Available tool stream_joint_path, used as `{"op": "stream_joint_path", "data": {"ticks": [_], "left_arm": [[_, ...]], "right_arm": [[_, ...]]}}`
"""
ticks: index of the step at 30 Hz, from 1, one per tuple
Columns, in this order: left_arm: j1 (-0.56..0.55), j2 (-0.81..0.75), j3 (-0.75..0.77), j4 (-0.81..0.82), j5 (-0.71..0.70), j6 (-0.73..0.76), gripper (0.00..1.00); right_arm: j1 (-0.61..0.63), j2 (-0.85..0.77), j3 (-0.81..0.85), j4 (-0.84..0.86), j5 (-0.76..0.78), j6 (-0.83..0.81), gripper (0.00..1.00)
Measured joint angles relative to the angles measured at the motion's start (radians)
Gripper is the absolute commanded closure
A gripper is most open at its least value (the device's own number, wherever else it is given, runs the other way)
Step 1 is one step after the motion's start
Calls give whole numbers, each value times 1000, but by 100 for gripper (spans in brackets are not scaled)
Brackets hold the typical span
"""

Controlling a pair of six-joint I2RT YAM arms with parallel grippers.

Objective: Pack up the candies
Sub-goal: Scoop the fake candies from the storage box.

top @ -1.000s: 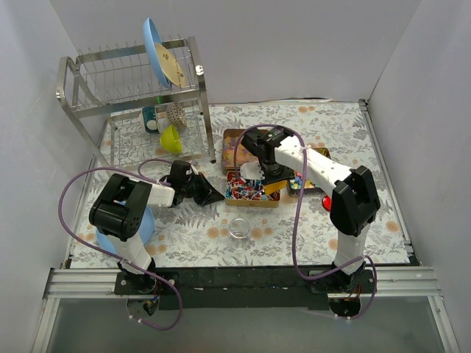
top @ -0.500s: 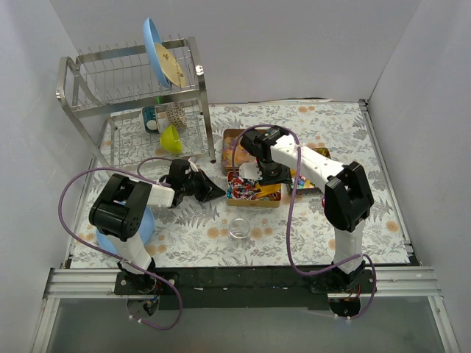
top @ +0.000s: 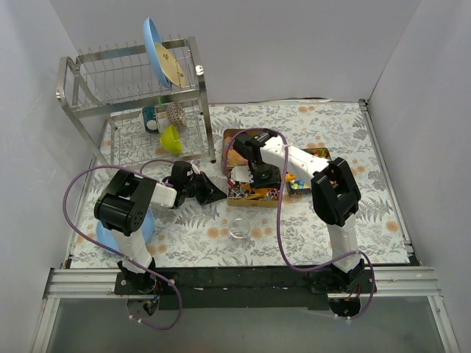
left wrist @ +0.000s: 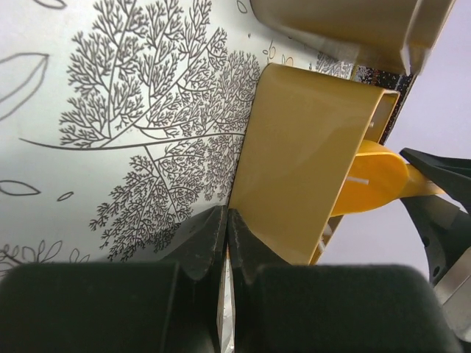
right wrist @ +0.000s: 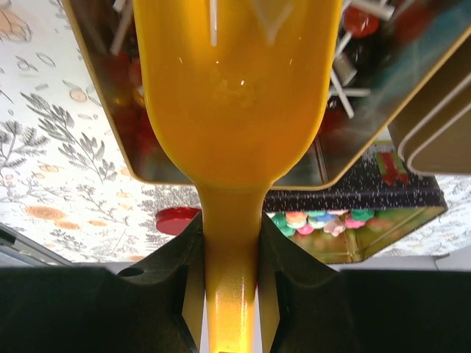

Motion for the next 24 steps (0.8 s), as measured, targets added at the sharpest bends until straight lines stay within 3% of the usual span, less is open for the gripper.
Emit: {"op": "stream_joint_path", "data": {"ticks": [16,24], "left_arm": [[3,-8,31,-57,13,81,100],[95,-35,48,-152,93,156,94]], "right_arm": [[-9,23,-79,158,-122,11,99],[-53,-48,-193,262,-269,22,99]]}}
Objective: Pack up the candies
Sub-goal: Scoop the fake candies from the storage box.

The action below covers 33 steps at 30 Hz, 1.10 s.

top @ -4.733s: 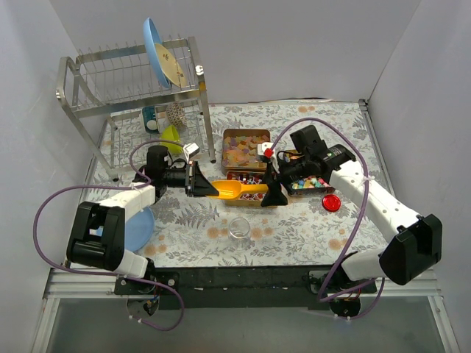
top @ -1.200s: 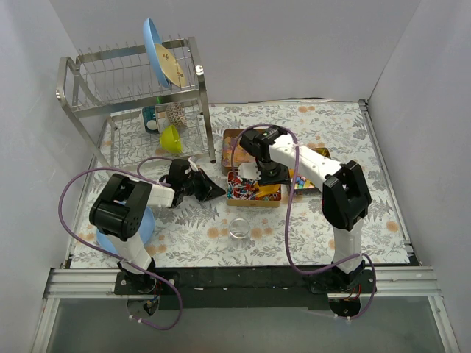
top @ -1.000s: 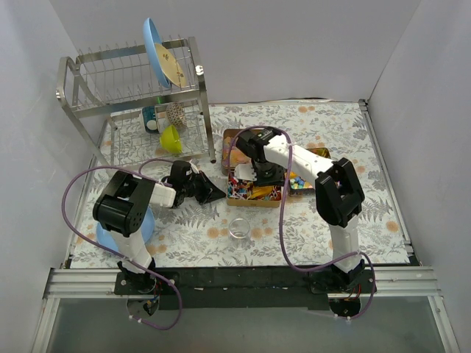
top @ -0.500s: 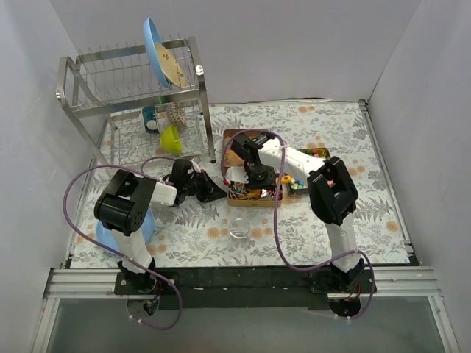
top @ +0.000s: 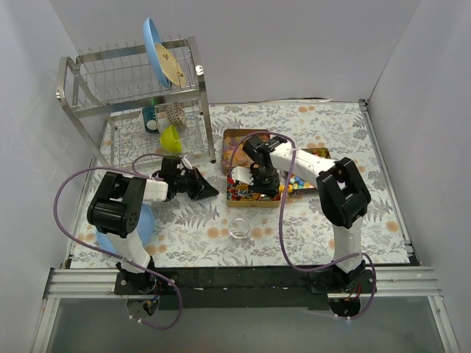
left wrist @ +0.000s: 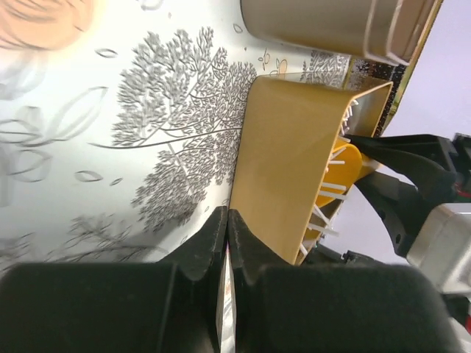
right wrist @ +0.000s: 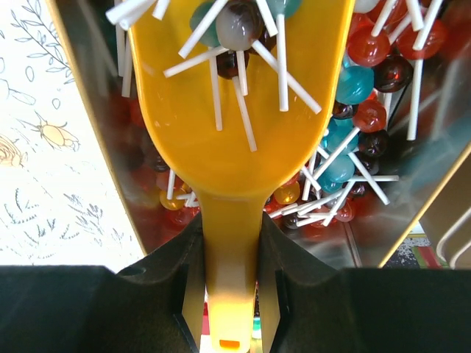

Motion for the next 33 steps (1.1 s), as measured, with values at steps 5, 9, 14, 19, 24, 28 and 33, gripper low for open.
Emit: {"op": "stream_joint_path", "data": {"ticks": [5,9,14,19,24,28,33], "left_arm": [[73,-38,23,-89,67,64,77],[101,-71,25,-142,136,113,62],[109,-102,53,-235,237,194,57],[114,-125,132,-399,298,336,54],[129,-159,234,-587,297,509,54],[143,-196,268,-682,295,595,54],[151,-212,274,-758,290,664,53]], "right_arm": [[-16,-47,-66,68,-38,-2,99],[-46,-81,-114,121,-101,-3,99],[-92,-100,-150,170,-193,-2,99],[-134,-126,-193,229,-274,-4,99],[-175,-200,-270,290,-339,-15,99],[-204,-268,-331,329,-379,-34,99],[-234,-308,-375,351,-414,-50,99]]}}
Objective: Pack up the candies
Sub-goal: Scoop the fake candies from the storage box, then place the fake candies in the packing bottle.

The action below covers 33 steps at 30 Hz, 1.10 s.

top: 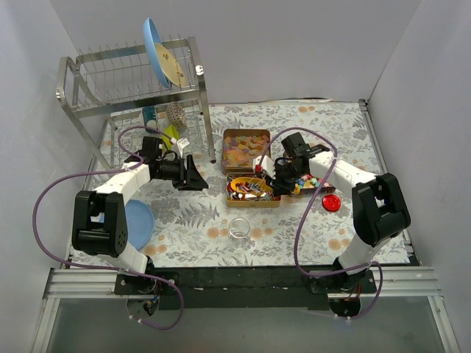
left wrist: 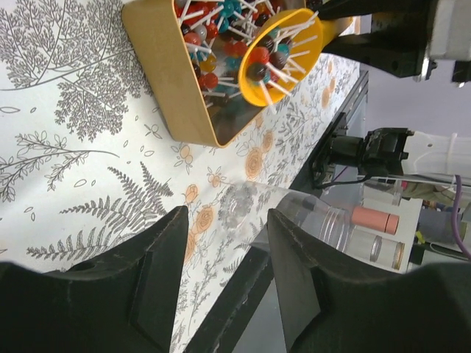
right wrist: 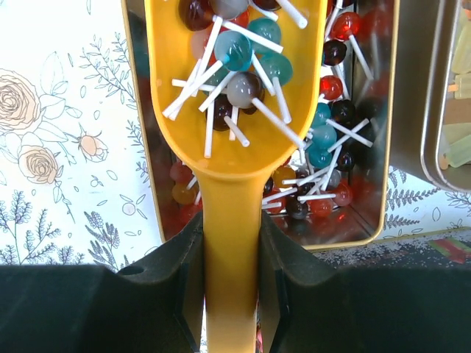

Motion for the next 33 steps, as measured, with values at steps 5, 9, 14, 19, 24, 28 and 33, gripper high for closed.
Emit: {"op": "stream_joint_path", "data": {"ticks": [5,9,14,19,24,28,33], "left_arm": [[1,0,2,-30,-19,37,50],[2,0,3,-37,-53,49,49],[2,0,-25,-28,-90,41,48],[2,-12,-67,-16,-122,15,47],[2,-60,-76,11,-147,6,46],[3,-90,-95,49,-165,-10,46],[11,-103,-110,64,-183,-32,46]], "right_arm": [[-47,-57,-34,8,-69,-2,99],[-71,-161,-27,-22,-102,-37,99],[-67,-273,77,-166,-111,-128,99],[-48,-290,213,-327,-94,-217,99],[28,-284,252,-485,-2,-280,99],[109,-268,285,-563,79,-303,99],[210,-237,343,-628,174,-293,99]]}}
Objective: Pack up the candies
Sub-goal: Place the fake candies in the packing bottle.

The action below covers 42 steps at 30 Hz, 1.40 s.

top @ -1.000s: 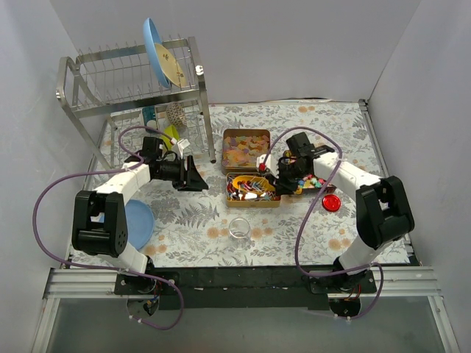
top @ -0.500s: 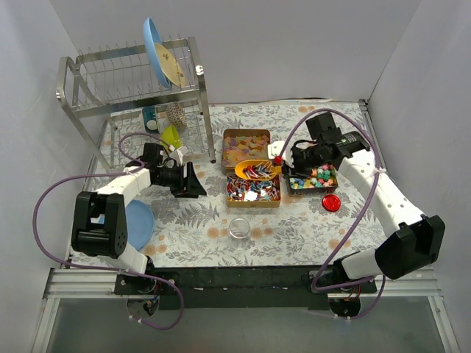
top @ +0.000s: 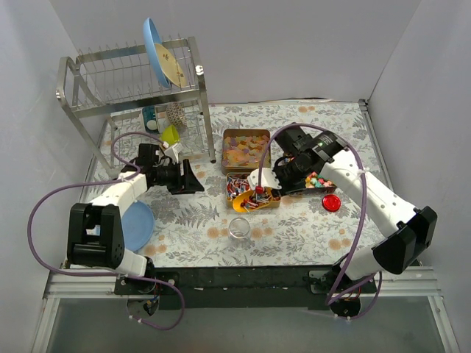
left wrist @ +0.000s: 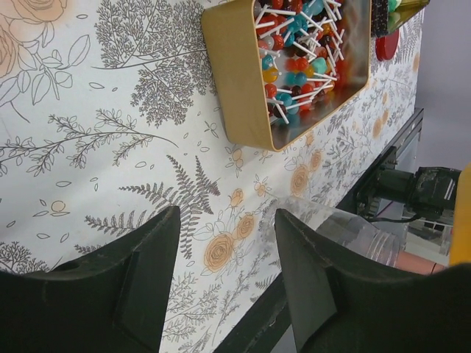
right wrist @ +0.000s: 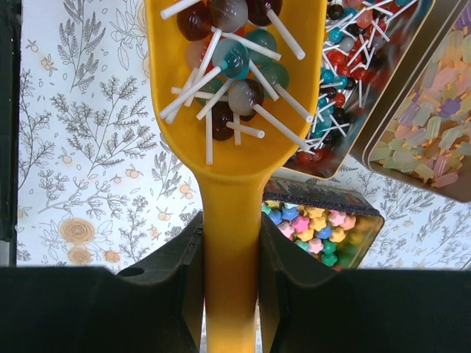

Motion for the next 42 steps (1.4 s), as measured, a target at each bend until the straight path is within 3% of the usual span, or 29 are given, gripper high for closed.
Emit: {"op": "stream_joint_path", "data": {"ticks": [9,22,42], "left_arm": [[60,-39,-41,68,1,-86,46],[130,-68,-71,136,17,-147,46],[155,-68,-71,182,44,-180,45]], "right_arm": [[149,26,19,-26,174,21,99],[267,40,19,-28,385,24,99],[328,37,18,-28,518,0,99]]}}
